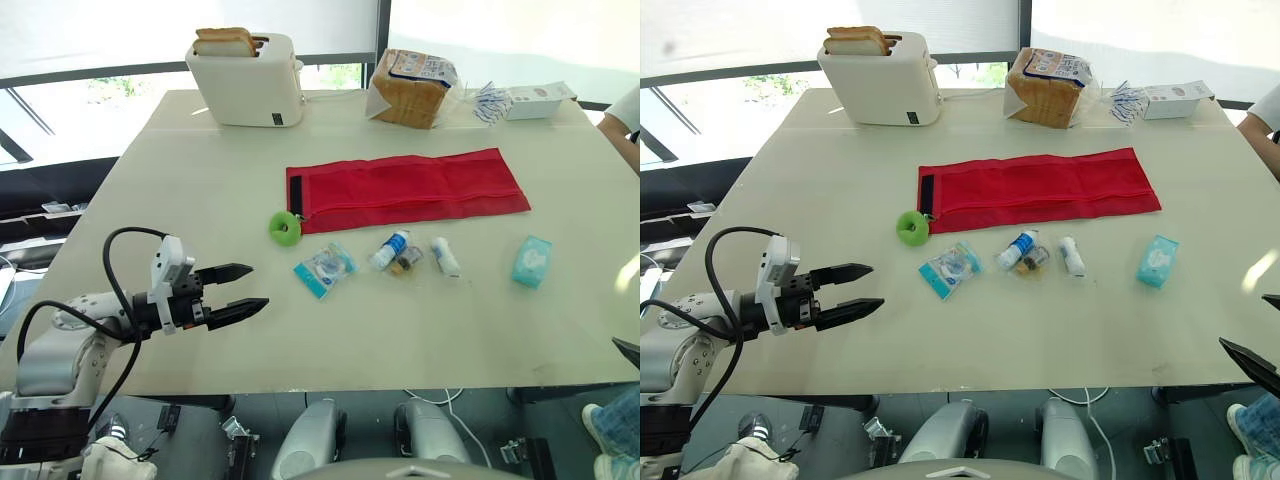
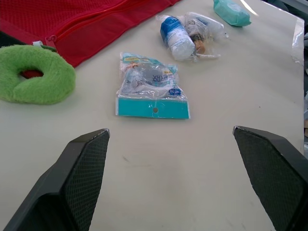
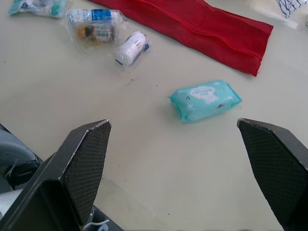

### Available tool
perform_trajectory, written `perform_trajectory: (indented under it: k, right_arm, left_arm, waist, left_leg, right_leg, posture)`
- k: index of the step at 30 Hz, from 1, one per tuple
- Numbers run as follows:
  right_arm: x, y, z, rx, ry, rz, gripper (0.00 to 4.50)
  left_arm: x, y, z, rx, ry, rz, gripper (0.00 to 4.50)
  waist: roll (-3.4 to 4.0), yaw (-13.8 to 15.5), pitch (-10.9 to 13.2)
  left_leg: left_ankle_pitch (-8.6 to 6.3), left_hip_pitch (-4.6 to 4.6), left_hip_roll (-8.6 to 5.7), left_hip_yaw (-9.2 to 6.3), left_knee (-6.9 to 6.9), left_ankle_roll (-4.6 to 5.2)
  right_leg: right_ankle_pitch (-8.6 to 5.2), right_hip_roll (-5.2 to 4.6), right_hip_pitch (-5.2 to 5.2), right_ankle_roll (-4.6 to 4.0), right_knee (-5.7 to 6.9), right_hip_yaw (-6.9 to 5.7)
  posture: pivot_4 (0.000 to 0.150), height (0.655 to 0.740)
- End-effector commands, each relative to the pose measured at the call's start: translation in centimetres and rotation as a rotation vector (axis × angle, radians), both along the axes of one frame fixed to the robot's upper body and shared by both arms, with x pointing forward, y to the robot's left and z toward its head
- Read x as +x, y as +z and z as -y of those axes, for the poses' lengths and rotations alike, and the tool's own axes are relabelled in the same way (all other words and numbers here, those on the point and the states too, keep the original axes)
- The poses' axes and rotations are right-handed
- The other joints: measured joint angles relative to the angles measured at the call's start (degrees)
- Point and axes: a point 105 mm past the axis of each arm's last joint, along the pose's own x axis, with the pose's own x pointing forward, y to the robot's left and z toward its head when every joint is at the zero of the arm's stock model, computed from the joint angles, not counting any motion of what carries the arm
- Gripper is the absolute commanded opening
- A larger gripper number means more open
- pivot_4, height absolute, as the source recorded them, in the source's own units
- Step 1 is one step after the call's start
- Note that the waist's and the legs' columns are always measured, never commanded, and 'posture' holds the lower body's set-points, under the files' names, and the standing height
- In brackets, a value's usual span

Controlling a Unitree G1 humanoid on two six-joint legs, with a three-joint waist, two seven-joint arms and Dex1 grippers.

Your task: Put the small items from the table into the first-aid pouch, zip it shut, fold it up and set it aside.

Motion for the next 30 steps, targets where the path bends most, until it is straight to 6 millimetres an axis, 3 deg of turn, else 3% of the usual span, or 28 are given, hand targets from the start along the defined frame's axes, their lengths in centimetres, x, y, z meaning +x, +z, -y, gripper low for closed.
perform_trajectory:
  k: [1, 7, 11, 17, 23, 30]
  right_arm:
    - [-0.2, 1.0, -0.3, -0.006, 0.007, 0.049, 4.5]
    - [0.7, 2.2, -3.5, 0.046, 0.089, 0.126, 4.5]
    - [1.1, 4.4, -8.0, 0.112, 0.241, 0.199, 4.5]
    - [-0.3, 4.5, -13.5, 0.112, 0.523, 0.074, 4.5]
    - [0.1, 4.5, -15.2, 0.086, 0.592, 0.061, 4.5]
    - [0.5, 4.7, -15.8, 0.093, 0.594, 0.092, 4.5]
  left_arm:
    - [0.5, 0.0, -0.4, 0.025, 0.005, 0.028, 4.38]
    - [1.9, -0.4, -0.8, 0.046, -0.031, 0.028, 4.38]
    - [3.4, 0.1, -0.9, 0.102, -0.078, -0.067, 4.38]
    - [5.9, 2.3, 1.2, 0.1, -0.223, -0.23, 4.38]
    - [8.0, 2.6, 5.2, 0.178, -0.349, -0.344, 4.38]
    - [10.4, 2.1, 8.5, 0.226, -0.346, -0.396, 4.38]
  waist:
    - [0.0, 0.01, 0.0]
    - [0.01, 0.0, 0.01]
    - [-0.06, 0.05, 0.05]
    - [-0.09, 0.18, 0.05]
    - [-0.38, -0.15, 0.21]
    - [-0.66, -0.14, 0.36]
  left_leg:
    - [0.0, 0.0, 0.0, 0.0, 0.0, 0.0]
    - [0.0, -0.01, 0.0, -0.02, -0.02, 0.0]
    - [0.01, -0.07, 0.0, -0.03, -0.01, -0.01]
    - [0.02, -0.13, -0.05, -0.15, 0.0, -0.01]
    - [0.05, -0.26, -0.11, -0.28, 0.4, -0.05]
    - [0.05, -0.42, -0.14, -0.47, 0.55, -0.05]
  right_leg:
    - [0.0, 0.0, 0.0, 0.0, 0.0, 0.0]
    - [0.0, 0.01, -0.02, 0.0, 0.0, -0.03]
    - [0.01, 0.0, -0.07, 0.01, -0.01, -0.05]
    - [0.03, 0.02, -0.1, 0.0, 0.04, -0.18]
    - [0.03, 0.13, -0.02, 0.03, 0.08, -0.32]
    - [0.03, 0.14, -0.02, 0.04, 0.09, -0.48]
  posture:
    - [0.15, 0.74]
    - [0.15, 0.74]
    - [0.15, 0.74]
    - [0.15, 0.74]
    - [0.15, 0.74]
    - [0.15, 0.74]
